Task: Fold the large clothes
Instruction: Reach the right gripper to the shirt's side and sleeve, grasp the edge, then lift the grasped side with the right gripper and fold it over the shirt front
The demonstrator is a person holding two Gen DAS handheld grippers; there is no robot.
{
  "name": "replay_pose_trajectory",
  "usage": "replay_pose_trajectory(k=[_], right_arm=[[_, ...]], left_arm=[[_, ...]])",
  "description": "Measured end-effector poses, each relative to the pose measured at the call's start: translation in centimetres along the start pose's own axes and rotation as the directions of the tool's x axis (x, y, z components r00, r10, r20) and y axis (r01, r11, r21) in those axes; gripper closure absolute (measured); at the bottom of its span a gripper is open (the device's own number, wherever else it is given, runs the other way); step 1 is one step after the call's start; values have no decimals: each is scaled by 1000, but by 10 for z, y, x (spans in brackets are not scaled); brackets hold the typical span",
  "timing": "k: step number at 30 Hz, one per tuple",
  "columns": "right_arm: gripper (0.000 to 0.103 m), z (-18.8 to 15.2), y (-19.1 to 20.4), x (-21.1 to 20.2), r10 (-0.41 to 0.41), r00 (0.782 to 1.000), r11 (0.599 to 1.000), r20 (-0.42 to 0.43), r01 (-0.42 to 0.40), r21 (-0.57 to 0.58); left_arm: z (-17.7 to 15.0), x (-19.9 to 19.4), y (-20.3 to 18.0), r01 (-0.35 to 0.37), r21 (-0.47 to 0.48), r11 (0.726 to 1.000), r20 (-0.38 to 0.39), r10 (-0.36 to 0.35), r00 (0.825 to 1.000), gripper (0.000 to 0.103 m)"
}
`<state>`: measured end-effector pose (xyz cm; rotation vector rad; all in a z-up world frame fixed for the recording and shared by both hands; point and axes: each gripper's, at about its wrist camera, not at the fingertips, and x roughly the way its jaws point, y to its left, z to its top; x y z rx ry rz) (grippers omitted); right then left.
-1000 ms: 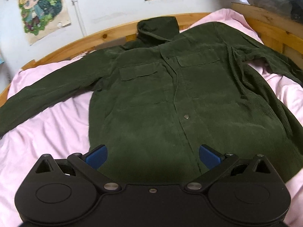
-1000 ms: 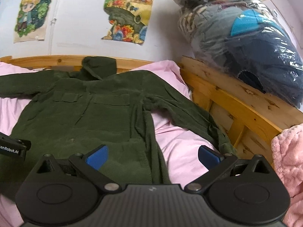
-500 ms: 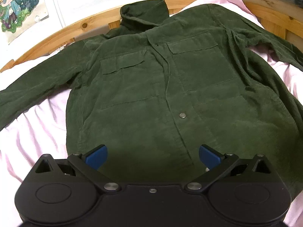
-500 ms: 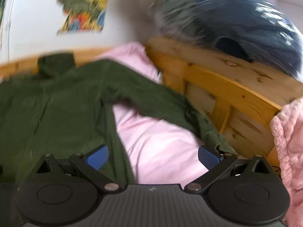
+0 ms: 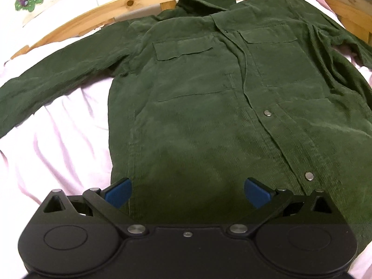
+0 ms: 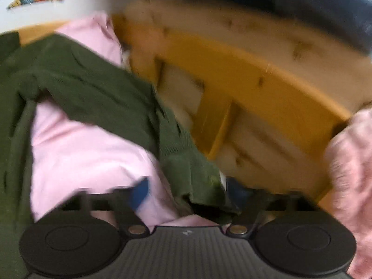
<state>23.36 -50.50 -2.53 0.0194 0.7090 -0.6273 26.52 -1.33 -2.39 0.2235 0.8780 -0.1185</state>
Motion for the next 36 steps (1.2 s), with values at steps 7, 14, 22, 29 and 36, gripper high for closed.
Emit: replay_pose_trajectory(k=[7,14,22,29,36], right_arm=[[95,33,-5,-42,49,989,999,142,-45,-27],[96,115,10,-137,284,897,959,339,-258,-121],[96,213,120,-208,673,663,738,329,-569,-362],[96,201,295,-207,842,524,496,124,-665,-558],[37,165,404,-153,916,398,346,-39,-838,-422]], left_arm=[[5,-8,2,7,1,1000,20,-7,1000,1],[12,-15,7,22,-16,1000,35,-22,999,0],[10,-21,25,6,-23,1000,49,-5,999,1],[5,-21,54,-19,-48,999,29,20,999,1],[7,-19,78,-83,-54,995,5,83,997,1]])
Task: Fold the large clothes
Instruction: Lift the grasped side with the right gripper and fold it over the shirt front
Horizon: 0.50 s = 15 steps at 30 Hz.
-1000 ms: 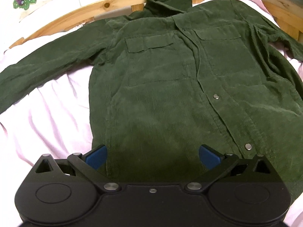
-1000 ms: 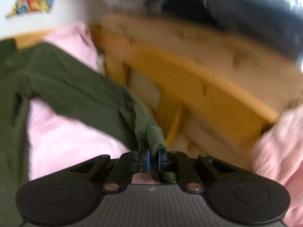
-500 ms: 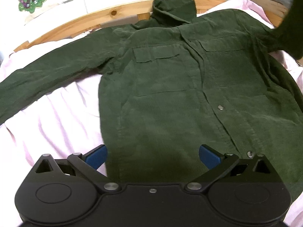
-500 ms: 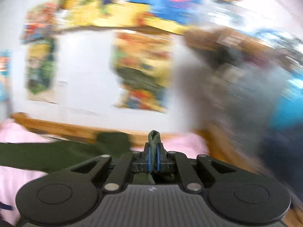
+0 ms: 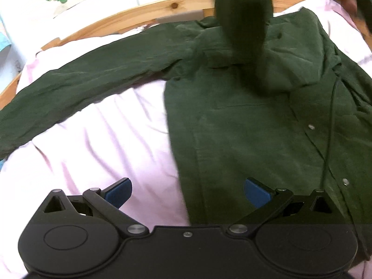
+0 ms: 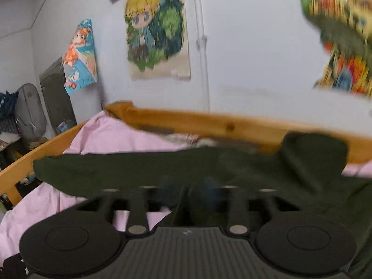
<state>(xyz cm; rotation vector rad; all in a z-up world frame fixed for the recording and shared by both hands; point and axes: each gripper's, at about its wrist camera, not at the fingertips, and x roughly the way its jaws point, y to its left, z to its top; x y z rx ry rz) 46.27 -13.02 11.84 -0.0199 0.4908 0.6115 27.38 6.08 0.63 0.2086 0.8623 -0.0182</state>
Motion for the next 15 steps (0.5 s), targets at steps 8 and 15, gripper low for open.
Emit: replay_pose_trajectory(k=[8,15], right_arm=[[5,-68,-49,-39,-34,999,998,-22,33,-50],[0,-95,-151,-51,-452,892,883,-4,447,-141]], left_arm=[[-2,0,6,-8,-7,1000,30,8,1000,1],[22,27,6,-10,-49,999,114,16,993,1]])
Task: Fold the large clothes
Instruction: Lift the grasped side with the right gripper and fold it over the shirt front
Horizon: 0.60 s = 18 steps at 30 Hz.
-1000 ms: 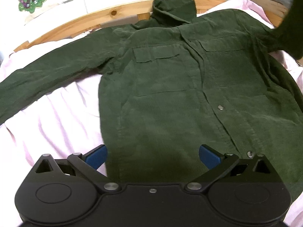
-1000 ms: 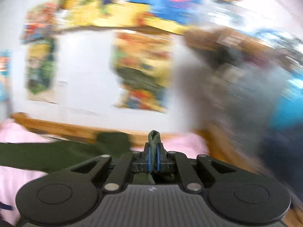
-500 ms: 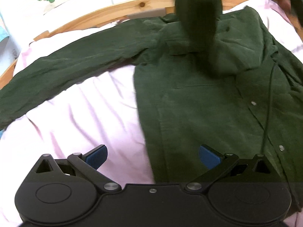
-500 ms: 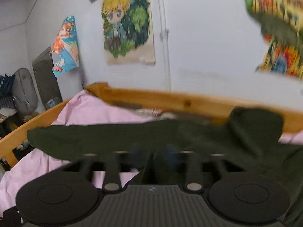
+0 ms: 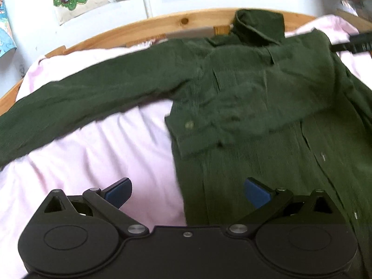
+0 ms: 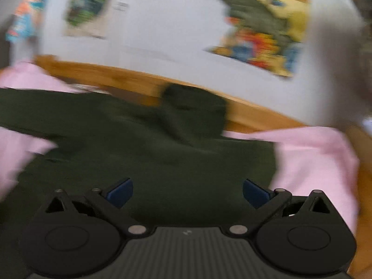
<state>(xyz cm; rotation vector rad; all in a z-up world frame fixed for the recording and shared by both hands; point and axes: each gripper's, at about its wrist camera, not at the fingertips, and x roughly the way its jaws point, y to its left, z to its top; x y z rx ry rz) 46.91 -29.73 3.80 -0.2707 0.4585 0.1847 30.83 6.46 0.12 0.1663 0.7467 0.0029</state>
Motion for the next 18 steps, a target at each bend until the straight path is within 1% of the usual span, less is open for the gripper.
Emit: replay_pose_trajectory(k=[2,3,4,7,9,11,12,13,14,15,16,18], right_arm=[[0,-6,-20,23,-65,998,996,-14,66,62],[1,-11,-32,36,-82,996,989,-20,83,119],[5,-16,-43,46,-82,996,981,-23,84,176],[9,-25,-64,76,-63,998,948,-25,68,310],[13,-25,-72,91,-60,998,935,1,56,349],[20,-21,-77,105,-56,998,932,22,44,359],[36,-18,-80,113,-56,998,933,20,45,358],[74,-16,-82,120,-54,999,932,6,48,360],[93,-15,-86,127,-58,998,928,-19,61,367],[93,-14,-90,130,-72,997,923,-33,80,377],[93,-13,-91,130,-78,997,926,-28,83,369],[94,-12,-86,120,-121,993,956,-2,117,270]], left_arm=[[10,13,-1,-17,-7,1000,26,17,1000,1],[15,21,-1,-26,-10,1000,36,27,999,1],[20,29,-1,-35,-10,999,46,36,998,1],[37,58,-3,-75,-4,997,74,75,994,1],[44,76,-5,-92,-3,996,89,92,992,1],[50,95,-7,-103,-10,995,101,103,990,1],[51,104,-8,-110,-13,994,101,111,989,1],[51,111,-8,-115,-15,993,98,116,988,1],[51,119,-9,-120,-16,993,92,121,988,1],[50,125,-10,-125,-20,992,90,126,988,1],[50,131,-10,-127,-31,991,90,129,988,0],[51,138,-10,-97,-81,992,91,105,990,0]])
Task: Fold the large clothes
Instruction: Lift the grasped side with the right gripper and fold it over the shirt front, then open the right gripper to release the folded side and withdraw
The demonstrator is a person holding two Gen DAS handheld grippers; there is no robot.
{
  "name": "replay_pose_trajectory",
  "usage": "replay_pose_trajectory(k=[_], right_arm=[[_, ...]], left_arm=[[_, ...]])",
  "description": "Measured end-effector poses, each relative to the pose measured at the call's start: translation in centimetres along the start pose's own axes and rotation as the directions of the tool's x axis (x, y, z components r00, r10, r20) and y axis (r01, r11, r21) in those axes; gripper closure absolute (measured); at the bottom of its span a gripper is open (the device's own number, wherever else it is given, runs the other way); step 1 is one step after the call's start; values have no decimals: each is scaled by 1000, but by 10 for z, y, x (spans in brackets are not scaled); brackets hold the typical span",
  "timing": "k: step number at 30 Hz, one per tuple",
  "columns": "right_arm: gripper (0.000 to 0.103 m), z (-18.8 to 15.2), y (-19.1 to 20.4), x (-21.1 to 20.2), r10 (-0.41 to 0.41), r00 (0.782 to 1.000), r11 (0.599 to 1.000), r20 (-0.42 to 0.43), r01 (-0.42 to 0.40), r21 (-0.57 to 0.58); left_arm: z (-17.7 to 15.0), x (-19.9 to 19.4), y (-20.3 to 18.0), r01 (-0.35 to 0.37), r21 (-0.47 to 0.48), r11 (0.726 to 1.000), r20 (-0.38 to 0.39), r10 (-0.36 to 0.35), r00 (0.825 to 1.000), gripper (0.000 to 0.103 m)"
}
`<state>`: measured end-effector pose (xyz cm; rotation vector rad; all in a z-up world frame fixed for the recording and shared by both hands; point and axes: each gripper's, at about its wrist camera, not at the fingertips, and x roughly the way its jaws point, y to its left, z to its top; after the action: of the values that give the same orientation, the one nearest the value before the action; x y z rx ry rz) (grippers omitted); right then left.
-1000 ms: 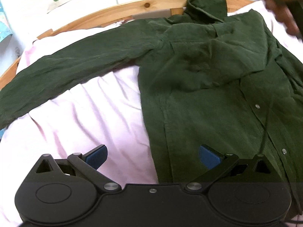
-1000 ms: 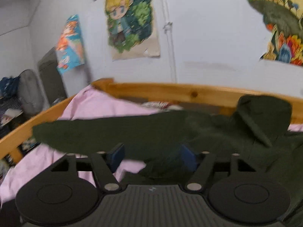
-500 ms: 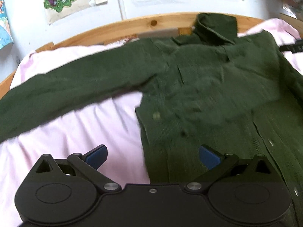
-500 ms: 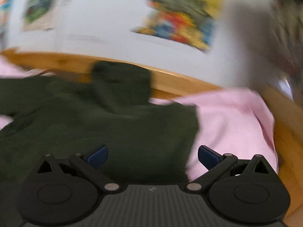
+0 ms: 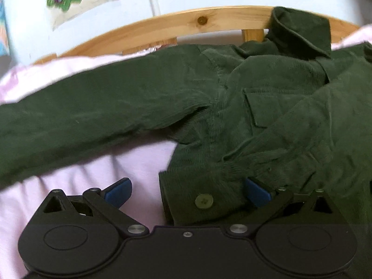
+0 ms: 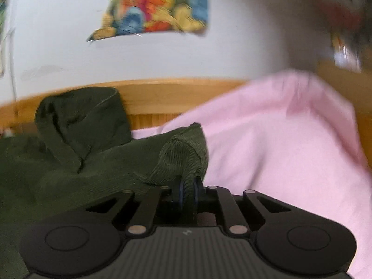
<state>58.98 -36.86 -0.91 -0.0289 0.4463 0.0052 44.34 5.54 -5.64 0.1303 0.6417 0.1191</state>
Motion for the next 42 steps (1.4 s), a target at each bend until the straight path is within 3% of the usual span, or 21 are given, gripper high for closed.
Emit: replay_pose_trajectory(k=[2,6,10,11,16,19,21,24,26,28,30,32,34,36,38,39,40,42], right_arm=[[94,-1,-4,-3,-14,1000,998,9,14,-54],[86,-11,-16,8,-14,999,1000,-47,14,1],[37,-18,-21,-34,9,1000,1000,17,-10,24],[33,-22,-21,-50,30,999,1000,23,-30,1],[20,-59,32,-113,76,997,960,-6,-75,-268],[20,-83,64,-121,38,999,880,-23,-44,-473],[23,-91,82,-107,-40,999,843,-26,20,-537],[72,-92,92,-89,-154,988,817,3,129,-562],[87,-88,86,-92,-132,991,846,-10,107,-522],[97,-89,82,-109,-138,990,835,34,135,-534],[98,-88,69,-124,-163,985,849,59,170,-500],[98,-87,48,-123,-187,982,896,-13,165,-411],[98,-95,40,-112,-189,978,915,-89,142,-377],[98,-96,40,-106,-166,980,927,-108,118,-357],[79,-89,35,-110,-169,980,938,-102,128,-322],[58,-83,32,-118,-178,980,944,-86,145,-298],[45,-78,29,-127,-180,982,949,-60,158,-274],[34,-65,28,-146,-168,986,954,12,165,-251]], left_arm=[[2,4,-4,37,-32,999,18,-37,999,1],[6,16,-19,56,-7,998,27,-55,998,1],[1,21,-16,70,-39,997,15,-70,997,0],[0,20,-13,81,-50,996,17,-80,997,0],[-1,17,-2,113,-107,988,7,-112,994,0],[1,18,-4,104,-100,990,3,-104,995,0],[1,17,-5,96,-92,991,2,-96,995,0],[2,17,-5,91,-97,991,-3,-92,996,0],[2,16,-4,91,-113,989,-7,-92,996,0],[1,15,-4,102,-129,986,-9,-104,995,0],[-2,11,-6,141,-141,980,-11,-144,990,0],[-6,6,-15,192,-116,974,-16,-196,981,0],[-9,4,-24,191,-77,979,-18,-193,981,0],[-11,4,-29,169,-56,984,-9,-169,986,0],[-12,7,-25,183,-92,979,-20,-186,982,0],[-12,8,-23,192,-108,976,-23,-195,981,0],[-12,8,-20,199,-116,973,-22,-203,979,0],[-14,7,-17,210,-110,971,-13,-212,977,0]])
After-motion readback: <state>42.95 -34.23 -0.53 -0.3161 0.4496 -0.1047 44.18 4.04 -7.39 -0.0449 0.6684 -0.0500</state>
